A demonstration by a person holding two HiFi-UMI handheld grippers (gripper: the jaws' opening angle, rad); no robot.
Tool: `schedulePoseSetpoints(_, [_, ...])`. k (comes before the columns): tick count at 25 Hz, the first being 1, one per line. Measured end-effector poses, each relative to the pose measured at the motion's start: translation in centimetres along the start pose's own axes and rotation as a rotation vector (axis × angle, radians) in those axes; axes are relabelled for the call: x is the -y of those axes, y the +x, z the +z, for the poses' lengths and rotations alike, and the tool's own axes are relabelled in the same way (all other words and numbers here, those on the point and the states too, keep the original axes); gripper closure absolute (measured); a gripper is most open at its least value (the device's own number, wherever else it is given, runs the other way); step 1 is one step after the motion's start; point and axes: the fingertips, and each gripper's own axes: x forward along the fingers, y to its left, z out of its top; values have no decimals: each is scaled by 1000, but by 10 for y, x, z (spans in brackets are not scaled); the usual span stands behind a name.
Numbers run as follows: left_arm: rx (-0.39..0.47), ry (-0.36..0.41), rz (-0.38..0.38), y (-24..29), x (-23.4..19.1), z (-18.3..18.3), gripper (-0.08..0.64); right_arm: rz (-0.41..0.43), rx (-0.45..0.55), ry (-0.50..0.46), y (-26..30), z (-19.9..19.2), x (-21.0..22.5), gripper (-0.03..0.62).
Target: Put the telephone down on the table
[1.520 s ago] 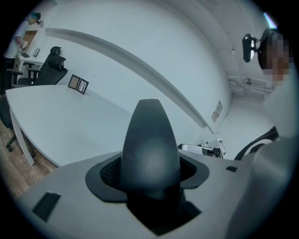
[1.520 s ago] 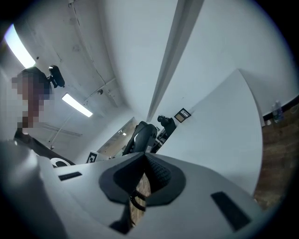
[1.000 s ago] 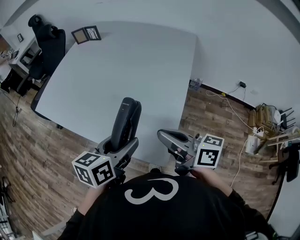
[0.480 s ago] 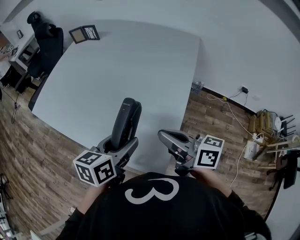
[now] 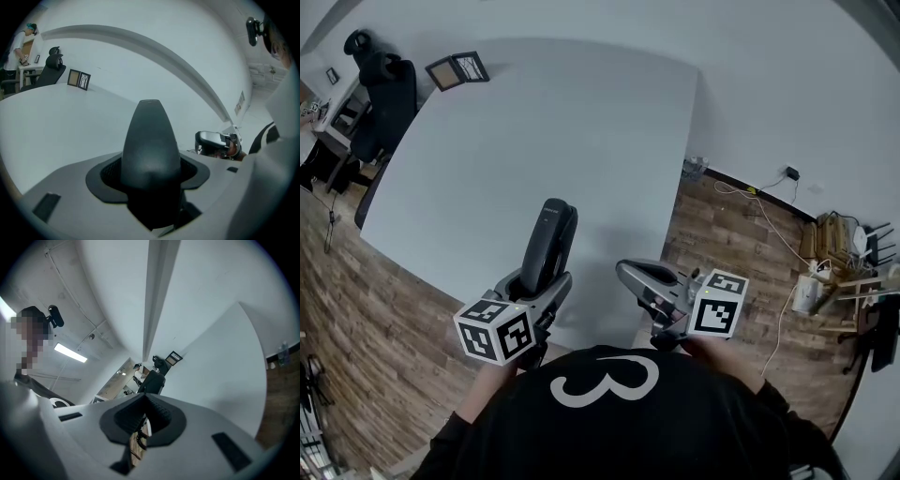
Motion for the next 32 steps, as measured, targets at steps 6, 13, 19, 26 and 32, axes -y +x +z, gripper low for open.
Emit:
schedulePoseSetpoints(6, [-44,-9,14,21,-16,-8,270,-25,21,13,-7,5,11,583])
schedulePoseSetpoints(13, [-75,-20,17,51,-29,-9,270,-53,29,46,-14,7,27,583])
schedulePoseSetpoints(19, [-88,24,53,75,-54,-12,270,-71,18,64,-10,-1,34,583])
schedulePoseSetpoints(26, [-105,50,101,92,-71,-27,270,-71,-8,59,-3,-2,33,583])
schedulePoseSetpoints(32, [-143,123,161,102,-84,-38,270,-72,-25,64,3,-5,34,583])
